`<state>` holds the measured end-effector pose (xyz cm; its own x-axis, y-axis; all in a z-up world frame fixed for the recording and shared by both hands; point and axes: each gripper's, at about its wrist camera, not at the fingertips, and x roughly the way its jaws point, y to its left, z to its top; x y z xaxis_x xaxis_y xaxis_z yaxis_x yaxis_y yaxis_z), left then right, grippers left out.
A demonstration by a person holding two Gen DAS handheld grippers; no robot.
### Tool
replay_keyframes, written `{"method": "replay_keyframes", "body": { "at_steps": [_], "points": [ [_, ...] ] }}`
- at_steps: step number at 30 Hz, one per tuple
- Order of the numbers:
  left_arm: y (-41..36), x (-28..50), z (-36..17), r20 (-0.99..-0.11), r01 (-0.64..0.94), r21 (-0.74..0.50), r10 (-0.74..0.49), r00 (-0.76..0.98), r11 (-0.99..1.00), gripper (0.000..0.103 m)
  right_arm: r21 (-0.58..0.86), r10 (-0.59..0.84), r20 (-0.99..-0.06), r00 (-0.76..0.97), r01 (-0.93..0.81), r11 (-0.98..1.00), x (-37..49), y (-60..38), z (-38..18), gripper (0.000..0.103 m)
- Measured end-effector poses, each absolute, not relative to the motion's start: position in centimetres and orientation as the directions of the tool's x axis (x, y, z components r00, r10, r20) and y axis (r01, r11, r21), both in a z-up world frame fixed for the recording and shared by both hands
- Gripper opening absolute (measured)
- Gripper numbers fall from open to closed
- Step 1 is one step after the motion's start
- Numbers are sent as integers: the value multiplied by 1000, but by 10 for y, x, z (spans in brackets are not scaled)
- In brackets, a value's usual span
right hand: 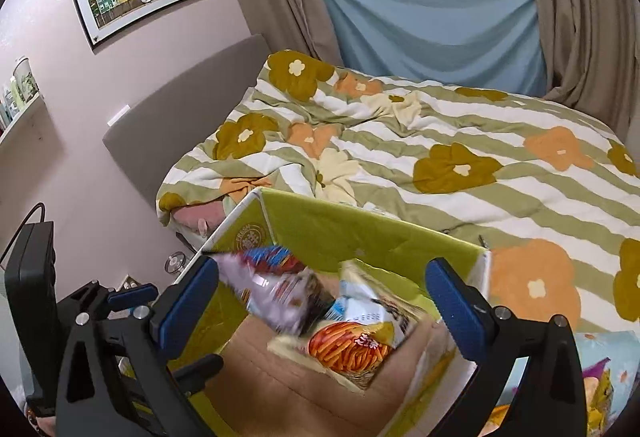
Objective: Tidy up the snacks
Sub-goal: 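Move both tools back from the box toward the snack pile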
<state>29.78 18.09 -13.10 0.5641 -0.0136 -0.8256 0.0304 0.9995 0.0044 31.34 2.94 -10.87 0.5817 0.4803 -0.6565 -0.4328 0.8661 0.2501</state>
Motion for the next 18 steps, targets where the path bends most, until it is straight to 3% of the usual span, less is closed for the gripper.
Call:
{"method": "replay_keyframes", "body": {
  "at_steps": [9,18],
  "points": [
    [167,272,-78,-779,73,0,-46,626,997,103,225,423,-647,635,-370,901,272,-2,-58,103],
    [124,242,-65,-765,213,-66,-187,616,975,103,211,291,-674,679,-201,957,205,-64,-30,103]
  ]
}}
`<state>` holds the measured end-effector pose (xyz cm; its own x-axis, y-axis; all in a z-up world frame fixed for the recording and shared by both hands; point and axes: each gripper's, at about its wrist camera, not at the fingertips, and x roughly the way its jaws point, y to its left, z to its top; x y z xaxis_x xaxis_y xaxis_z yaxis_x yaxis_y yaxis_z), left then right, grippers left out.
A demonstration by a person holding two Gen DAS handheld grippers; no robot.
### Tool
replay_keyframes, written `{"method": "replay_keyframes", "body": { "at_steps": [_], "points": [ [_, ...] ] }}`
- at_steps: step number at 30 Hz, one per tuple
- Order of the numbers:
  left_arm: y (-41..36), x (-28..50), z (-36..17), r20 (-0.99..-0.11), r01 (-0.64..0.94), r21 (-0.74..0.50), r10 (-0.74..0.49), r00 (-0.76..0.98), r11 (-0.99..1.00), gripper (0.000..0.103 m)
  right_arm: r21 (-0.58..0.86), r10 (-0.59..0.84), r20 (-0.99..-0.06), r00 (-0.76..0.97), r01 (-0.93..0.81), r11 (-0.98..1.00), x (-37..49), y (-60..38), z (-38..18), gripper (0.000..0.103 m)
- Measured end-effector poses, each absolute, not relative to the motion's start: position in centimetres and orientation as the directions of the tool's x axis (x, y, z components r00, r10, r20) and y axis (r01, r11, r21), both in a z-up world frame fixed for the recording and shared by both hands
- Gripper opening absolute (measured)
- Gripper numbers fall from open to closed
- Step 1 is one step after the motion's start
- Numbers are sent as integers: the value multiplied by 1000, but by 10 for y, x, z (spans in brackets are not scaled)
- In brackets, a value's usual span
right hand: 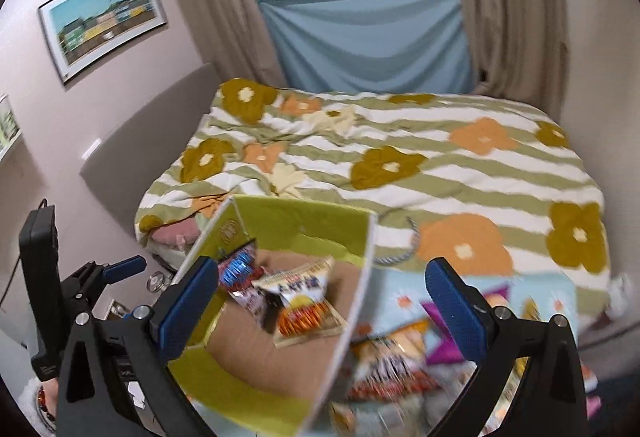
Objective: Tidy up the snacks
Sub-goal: 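Move both tools back from the box toward the snack pile, then grasp the pale green snack bag with the left gripper while the right gripper grasps the pink pastry pack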
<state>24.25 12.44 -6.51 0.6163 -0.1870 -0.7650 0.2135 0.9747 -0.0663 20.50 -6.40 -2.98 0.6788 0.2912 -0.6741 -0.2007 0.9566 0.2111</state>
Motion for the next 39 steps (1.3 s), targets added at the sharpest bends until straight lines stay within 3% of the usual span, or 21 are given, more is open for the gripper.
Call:
{"method": "replay_keyframes", "body": {
  "at_steps": [9,19,28,33,39],
  "points": [
    [55,206,-64,-749,346,-50,-265,607,937,103,156,121,-703,701,-14,988,133,-141,-34,103],
    [-14,163,-94,-776,324,-22,-221,591,946,103,151,119,-727,676,-11,988,77,-208,-71,103],
    [-82,143,-148,-832,469,194,-109,544,861,103,141,152,-797,585,-63,988,47,-250,-133,103],
    [-113,151,-181,-867,628,323,-45,497,708,103,149,168,-823,543,-80,986,38,-258,-166,103],
    [-134,169,-227,-907,746,372,45,419,552,98,123,155,-850,503,-95,988,31,-254,-203,103]
  ]
}}
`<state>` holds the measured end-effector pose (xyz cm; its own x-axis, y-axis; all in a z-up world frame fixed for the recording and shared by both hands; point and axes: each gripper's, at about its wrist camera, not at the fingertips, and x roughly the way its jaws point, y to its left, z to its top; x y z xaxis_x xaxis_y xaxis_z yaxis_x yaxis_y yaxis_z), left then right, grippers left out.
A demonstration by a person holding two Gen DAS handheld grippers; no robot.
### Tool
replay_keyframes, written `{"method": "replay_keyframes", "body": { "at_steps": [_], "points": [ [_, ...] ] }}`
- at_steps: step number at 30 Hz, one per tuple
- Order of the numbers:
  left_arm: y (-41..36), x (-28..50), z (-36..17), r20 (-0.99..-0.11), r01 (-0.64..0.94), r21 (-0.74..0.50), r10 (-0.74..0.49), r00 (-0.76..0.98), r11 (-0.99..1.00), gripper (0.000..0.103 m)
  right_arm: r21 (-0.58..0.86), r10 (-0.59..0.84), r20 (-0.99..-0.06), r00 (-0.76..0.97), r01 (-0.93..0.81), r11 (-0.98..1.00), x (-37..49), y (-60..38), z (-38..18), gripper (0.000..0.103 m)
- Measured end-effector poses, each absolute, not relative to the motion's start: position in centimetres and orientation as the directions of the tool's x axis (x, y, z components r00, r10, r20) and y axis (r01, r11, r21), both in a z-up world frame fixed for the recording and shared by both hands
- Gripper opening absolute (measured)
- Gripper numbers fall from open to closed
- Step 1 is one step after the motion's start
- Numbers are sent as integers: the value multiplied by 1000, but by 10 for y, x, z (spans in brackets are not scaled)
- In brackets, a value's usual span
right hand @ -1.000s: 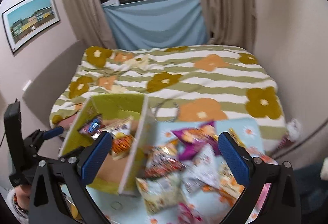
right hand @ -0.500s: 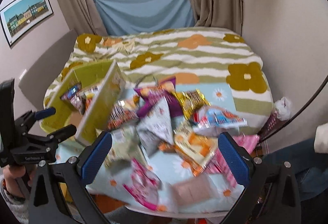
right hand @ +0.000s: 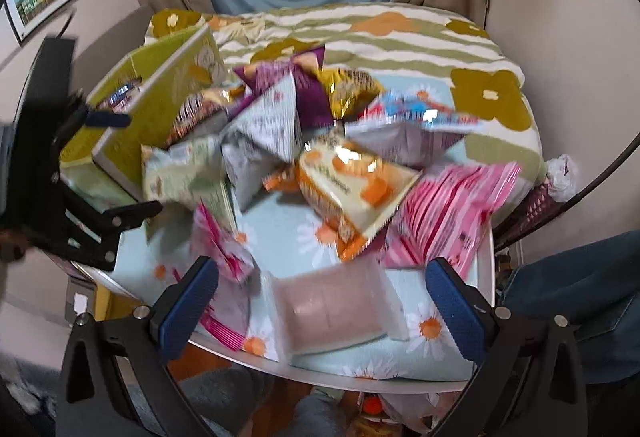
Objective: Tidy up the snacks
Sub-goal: 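Grasp the pale green snack bag with the left gripper while the right gripper grasps the pink pastry pack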
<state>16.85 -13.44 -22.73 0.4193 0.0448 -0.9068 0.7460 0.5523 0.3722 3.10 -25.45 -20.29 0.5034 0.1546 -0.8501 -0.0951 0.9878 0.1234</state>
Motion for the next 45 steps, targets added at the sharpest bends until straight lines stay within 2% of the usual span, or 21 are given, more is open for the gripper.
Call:
{"method": "replay_keyframes", "body": {
  "at_steps": [4,9,14,19,30,42,45],
  "points": [
    [-137,182,-247,-927,760,349,84,365,548,91,113,143,-866,479,-91,989,30,-255,-222,103],
    [-143,187,-260,-931,784,355,115,347,509,88,106,142,-876,461,-103,989,28,-256,-235,103],
    [-146,191,-269,-931,792,361,135,340,492,66,82,129,-889,440,-123,989,26,-252,-247,103],
    [-139,178,-266,-938,788,337,112,328,514,58,51,113,-900,422,-155,987,27,-248,-257,103],
    [-120,158,-253,-937,757,334,108,333,561,56,32,121,-906,405,-220,975,35,-245,-270,103],
    [-112,135,-245,-928,729,349,111,354,589,55,-54,75,-915,396,-303,951,32,-223,-279,103],
    [-113,133,-244,-924,726,359,118,363,587,55,-34,91,-921,378,-311,950,40,-226,-288,103]
  ]
}}
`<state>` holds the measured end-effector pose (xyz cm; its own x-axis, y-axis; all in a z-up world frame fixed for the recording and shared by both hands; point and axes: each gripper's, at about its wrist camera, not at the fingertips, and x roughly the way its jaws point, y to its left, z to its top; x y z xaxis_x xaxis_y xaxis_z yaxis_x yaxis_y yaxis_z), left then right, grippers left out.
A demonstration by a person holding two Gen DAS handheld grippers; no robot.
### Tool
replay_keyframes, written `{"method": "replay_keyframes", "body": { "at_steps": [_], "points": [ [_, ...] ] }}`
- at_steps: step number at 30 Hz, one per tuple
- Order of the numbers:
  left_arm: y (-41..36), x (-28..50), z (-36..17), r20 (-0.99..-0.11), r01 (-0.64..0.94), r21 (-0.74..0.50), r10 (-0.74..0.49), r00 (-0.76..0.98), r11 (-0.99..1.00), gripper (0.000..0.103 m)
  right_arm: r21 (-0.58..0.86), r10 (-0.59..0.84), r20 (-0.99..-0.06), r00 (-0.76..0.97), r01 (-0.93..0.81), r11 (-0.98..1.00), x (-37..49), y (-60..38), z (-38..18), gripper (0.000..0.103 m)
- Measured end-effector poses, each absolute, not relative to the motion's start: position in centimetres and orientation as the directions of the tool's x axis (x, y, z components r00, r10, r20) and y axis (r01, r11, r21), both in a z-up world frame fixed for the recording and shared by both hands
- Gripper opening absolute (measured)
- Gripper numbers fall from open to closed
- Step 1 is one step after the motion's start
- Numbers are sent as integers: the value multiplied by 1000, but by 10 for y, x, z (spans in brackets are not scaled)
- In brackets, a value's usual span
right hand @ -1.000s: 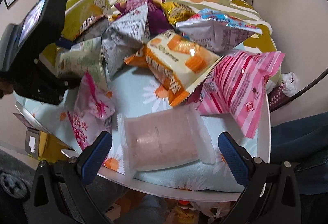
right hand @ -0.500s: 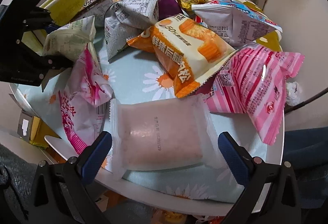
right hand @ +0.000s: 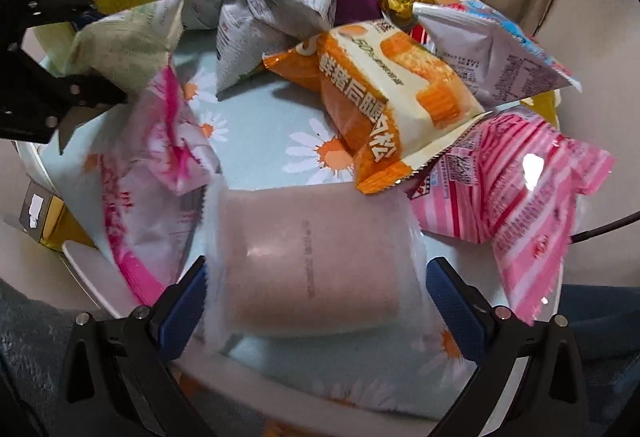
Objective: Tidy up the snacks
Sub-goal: 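Grasp the pale green snack bag with the left gripper while the right gripper grasps the pink pastry pack, then carry both packs over the yellow box and release them inside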
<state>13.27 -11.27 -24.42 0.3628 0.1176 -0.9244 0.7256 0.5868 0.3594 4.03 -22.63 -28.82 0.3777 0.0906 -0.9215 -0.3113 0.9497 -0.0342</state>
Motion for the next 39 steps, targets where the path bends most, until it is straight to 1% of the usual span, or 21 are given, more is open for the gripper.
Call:
{"method": "replay_keyframes", "body": {
  "at_steps": [2,3,7,10,12,17,28,32,37,39],
  "points": [
    [-114,127,-243,-921,724,369,122,371,584,55,-12,110,-922,372,-310,951,46,-228,-292,103],
    [-115,125,-242,-919,723,372,123,373,583,55,-13,114,-916,386,-312,950,45,-228,-291,100],
    [-118,122,-239,-916,715,380,133,378,587,55,8,142,-907,397,-320,947,37,-236,-284,79],
    [-121,118,-232,-913,700,385,137,384,601,55,6,138,-905,402,-313,950,32,-248,-278,75],
    [-121,115,-226,-909,694,391,137,393,605,54,7,139,-902,409,-307,952,30,-250,-273,74],
    [-123,105,-208,-899,675,404,131,418,617,54,67,178,-894,410,-271,960,31,-260,-249,72],
    [-123,100,-157,-878,629,393,71,473,671,53,85,217,-859,463,-289,954,36,-258,-198,71],
    [-115,110,-130,-880,602,331,7,475,727,53,93,235,-833,501,-291,952,47,-249,-177,71],
    [-86,131,-99,-860,541,286,-37,509,791,53,67,238,-790,565,-307,949,62,-220,-142,71],
    [-70,142,-90,-848,508,282,-36,529,814,53,59,245,-771,588,-318,946,70,-210,-126,71]
  ]
}}
